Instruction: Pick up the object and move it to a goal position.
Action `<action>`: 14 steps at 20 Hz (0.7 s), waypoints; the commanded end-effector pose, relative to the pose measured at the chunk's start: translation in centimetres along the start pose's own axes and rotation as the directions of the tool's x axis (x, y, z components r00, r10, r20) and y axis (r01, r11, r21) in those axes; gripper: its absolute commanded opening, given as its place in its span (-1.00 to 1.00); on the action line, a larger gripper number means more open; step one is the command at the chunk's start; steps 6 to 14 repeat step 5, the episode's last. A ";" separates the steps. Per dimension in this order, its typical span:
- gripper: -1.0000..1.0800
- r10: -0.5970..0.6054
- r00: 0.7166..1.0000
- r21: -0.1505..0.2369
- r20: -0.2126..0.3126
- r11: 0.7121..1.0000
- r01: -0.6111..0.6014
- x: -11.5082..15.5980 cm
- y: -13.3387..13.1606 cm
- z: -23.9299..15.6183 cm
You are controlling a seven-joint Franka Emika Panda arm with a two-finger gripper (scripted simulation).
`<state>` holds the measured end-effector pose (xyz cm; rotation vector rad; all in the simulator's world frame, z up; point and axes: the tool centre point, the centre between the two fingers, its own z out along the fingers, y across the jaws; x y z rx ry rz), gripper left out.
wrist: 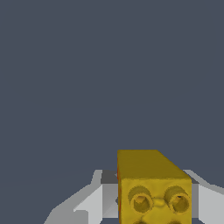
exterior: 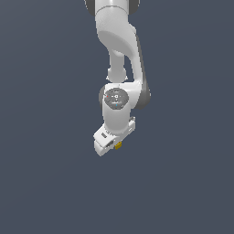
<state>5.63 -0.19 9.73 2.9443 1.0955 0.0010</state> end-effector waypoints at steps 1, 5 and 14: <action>-1.00 0.001 1.000 0.000 0.001 1.000 -0.001 0.3 0.0 -0.3; -1.00 0.001 1.000 0.000 0.001 1.000 -0.001 0.2 0.1 -0.2; -1.00 0.001 1.000 0.000 0.001 1.000 -0.001 0.2 0.1 -0.2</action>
